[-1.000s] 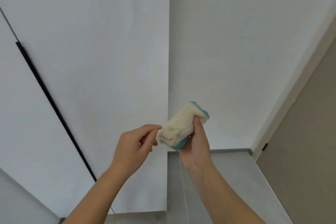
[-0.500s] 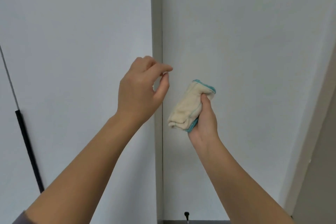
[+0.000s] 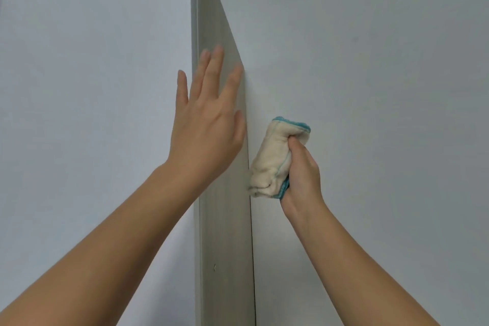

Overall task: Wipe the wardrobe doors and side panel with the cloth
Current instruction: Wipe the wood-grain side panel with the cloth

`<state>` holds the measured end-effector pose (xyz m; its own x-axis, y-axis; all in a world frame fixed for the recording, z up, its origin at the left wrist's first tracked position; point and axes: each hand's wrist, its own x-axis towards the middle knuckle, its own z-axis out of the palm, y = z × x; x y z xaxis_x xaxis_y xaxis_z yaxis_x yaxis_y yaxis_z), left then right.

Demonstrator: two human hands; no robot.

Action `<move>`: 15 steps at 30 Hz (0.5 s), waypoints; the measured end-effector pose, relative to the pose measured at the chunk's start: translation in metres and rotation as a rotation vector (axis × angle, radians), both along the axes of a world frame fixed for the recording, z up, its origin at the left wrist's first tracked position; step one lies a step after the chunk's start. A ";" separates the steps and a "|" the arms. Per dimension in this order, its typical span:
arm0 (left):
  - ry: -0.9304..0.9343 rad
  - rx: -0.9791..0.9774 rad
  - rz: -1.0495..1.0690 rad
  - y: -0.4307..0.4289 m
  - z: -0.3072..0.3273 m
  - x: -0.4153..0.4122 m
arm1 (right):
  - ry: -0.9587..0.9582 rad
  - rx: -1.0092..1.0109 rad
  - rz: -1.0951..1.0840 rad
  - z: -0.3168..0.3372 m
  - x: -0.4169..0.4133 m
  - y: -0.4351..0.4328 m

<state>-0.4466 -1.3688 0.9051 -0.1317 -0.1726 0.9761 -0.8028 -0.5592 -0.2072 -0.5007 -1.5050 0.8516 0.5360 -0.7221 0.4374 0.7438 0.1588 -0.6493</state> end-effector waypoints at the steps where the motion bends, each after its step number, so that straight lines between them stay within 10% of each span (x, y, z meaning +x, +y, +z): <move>1: 0.005 -0.017 0.033 -0.004 0.006 0.002 | -0.009 -0.020 0.013 0.006 0.006 -0.008; 15: 0.058 -0.183 0.475 -0.042 0.105 0.016 | -0.284 -0.407 0.119 0.143 0.092 -0.066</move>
<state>-0.4303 -1.4110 1.0104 -0.0244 -0.0262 0.9994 -0.4590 -0.8878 -0.0345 -0.4089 -1.5714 0.9946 0.4232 -0.4042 0.8109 0.8921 0.0295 -0.4509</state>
